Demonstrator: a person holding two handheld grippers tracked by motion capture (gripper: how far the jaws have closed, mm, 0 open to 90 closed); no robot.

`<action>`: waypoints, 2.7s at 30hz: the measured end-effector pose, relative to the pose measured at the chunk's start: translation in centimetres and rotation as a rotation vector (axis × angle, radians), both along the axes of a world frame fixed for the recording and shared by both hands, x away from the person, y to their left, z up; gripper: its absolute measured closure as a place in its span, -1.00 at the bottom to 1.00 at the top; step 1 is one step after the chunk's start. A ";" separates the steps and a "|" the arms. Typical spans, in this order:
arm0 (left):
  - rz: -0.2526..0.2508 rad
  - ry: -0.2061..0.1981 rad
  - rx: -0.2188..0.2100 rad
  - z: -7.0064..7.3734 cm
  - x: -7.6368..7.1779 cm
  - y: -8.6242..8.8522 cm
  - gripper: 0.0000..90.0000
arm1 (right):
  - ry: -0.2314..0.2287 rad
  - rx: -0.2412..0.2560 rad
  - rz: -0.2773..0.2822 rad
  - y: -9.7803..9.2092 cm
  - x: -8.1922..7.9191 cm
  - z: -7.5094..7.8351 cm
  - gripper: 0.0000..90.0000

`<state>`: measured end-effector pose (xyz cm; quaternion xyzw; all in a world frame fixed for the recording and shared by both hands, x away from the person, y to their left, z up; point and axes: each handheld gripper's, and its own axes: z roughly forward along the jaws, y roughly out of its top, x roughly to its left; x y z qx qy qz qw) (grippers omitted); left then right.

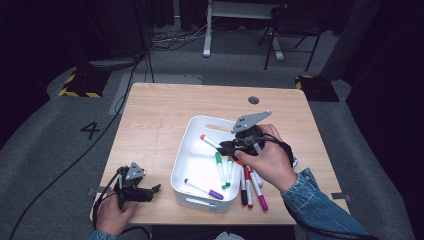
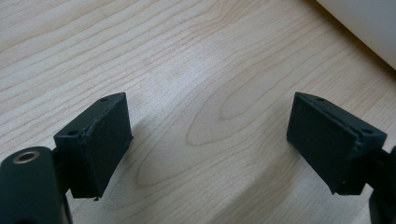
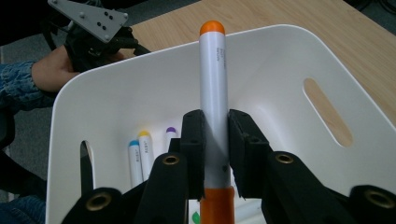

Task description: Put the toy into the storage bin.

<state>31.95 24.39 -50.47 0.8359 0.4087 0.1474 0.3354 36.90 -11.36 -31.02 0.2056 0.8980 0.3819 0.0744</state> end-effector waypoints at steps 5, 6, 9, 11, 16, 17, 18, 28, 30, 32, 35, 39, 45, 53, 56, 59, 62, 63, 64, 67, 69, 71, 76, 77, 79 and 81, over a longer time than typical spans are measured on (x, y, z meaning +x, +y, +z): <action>0.000 0.000 0.000 0.0 0.0 0.0 -0.69 | 0.003 -0.008 0.026 0.9 -0.1 -0.5 0.71; -0.001 0.004 -0.004 0.0 0.0 0.0 -0.69 | 0.003 -0.013 0.030 1.0 0.0 -0.6 0.71; 0.000 0.000 0.000 0.0 0.0 0.0 -0.69 | 0.012 -0.026 0.028 1.0 0.2 -1.2 0.71; -0.002 0.002 -0.005 0.0 0.0 0.0 -0.69 | 0.015 -0.041 0.030 1.0 0.3 -1.7 0.71; -0.001 -0.001 -0.003 0.0 0.0 0.0 -0.69 | 0.030 -0.065 0.030 0.9 0.5 -2.8 0.71; 0.001 0.002 -0.006 0.0 0.0 0.0 -0.69 | 0.035 -0.065 0.031 0.9 0.5 -2.9 0.71; 0.000 -0.001 -0.003 0.0 0.0 0.0 -0.69 | 0.032 -0.073 0.035 1.0 0.4 -3.0 0.71; 0.000 0.000 -0.003 0.0 0.0 0.0 -0.69 | 0.046 -0.133 0.052 1.8 0.2 -4.3 0.71; 0.000 -0.001 -0.003 0.0 0.0 0.0 -0.69 | 0.048 -0.151 0.060 2.1 0.1 -4.6 0.71; 0.000 0.000 -0.003 0.0 0.0 0.0 -0.69 | 0.053 -0.167 0.063 2.3 0.0 -5.0 0.71; 0.000 0.000 -0.003 0.0 0.0 0.0 -0.69 | 0.054 -0.178 0.077 2.5 0.0 -5.4 0.71; 0.000 0.000 -0.004 0.0 0.0 0.0 -0.69 | 0.059 -0.188 0.086 2.7 -0.2 -5.9 0.71; 0.002 0.003 -0.008 0.0 0.0 0.0 -0.69 | 0.066 -0.209 0.099 3.0 -0.4 -6.3 0.71; 0.000 -0.001 -0.003 0.0 0.0 0.0 -0.69 | 0.048 -0.240 0.147 3.6 -0.7 -7.3 0.71; 0.000 0.000 -0.003 0.0 0.0 0.0 -0.69 | 0.080 -0.265 0.134 3.9 -1.1 -7.4 0.71; 0.000 -0.001 -0.003 0.0 0.0 0.0 -0.69 | 0.114 -0.284 0.117 4.1 -1.4 -7.6 0.71; 0.000 -0.001 -0.003 0.0 0.0 0.0 -0.69 | 0.119 -0.291 0.126 4.2 -1.5 -7.8 0.71; 0.000 0.000 -0.003 0.0 0.0 0.0 -0.69 | 0.125 -0.298 0.124 4.3 -1.6 -7.9 0.71; 0.000 -0.001 -0.003 0.0 0.0 0.0 -0.69 | 0.124 -0.297 0.133 4.3 -1.6 -7.9 0.71; 0.000 0.000 -0.003 0.0 0.0 0.0 -0.69 | 0.130 -0.308 0.135 4.4 -1.8 -8.1 0.71; 0.000 -0.001 -0.003 0.0 0.0 0.0 -0.69 | 0.137 -0.311 0.135 4.5 -1.8 -8.2 0.71; 0.000 -0.001 -0.003 0.0 0.0 0.0 -0.69 | 0.139 -0.317 0.139 4.6 -1.9 -8.4 0.71; 0.000 0.000 -0.003 0.0 0.0 0.0 -0.69 | 0.160 -0.324 0.148 4.8 -1.9 -8.6 0.70; 0.001 0.000 -0.003 0.0 0.0 0.0 -0.69 | 0.167 -0.317 0.149 4.8 -2.0 -8.6 0.60; 0.000 -0.001 -0.003 0.0 0.0 0.0 -0.69 | 0.162 -0.292 0.148 4.7 -2.0 -8.6 0.42; 0.000 0.000 -0.003 0.0 0.1 0.0 -0.69 | 0.142 -0.272 0.144 4.6 -1.9 -8.3 0.32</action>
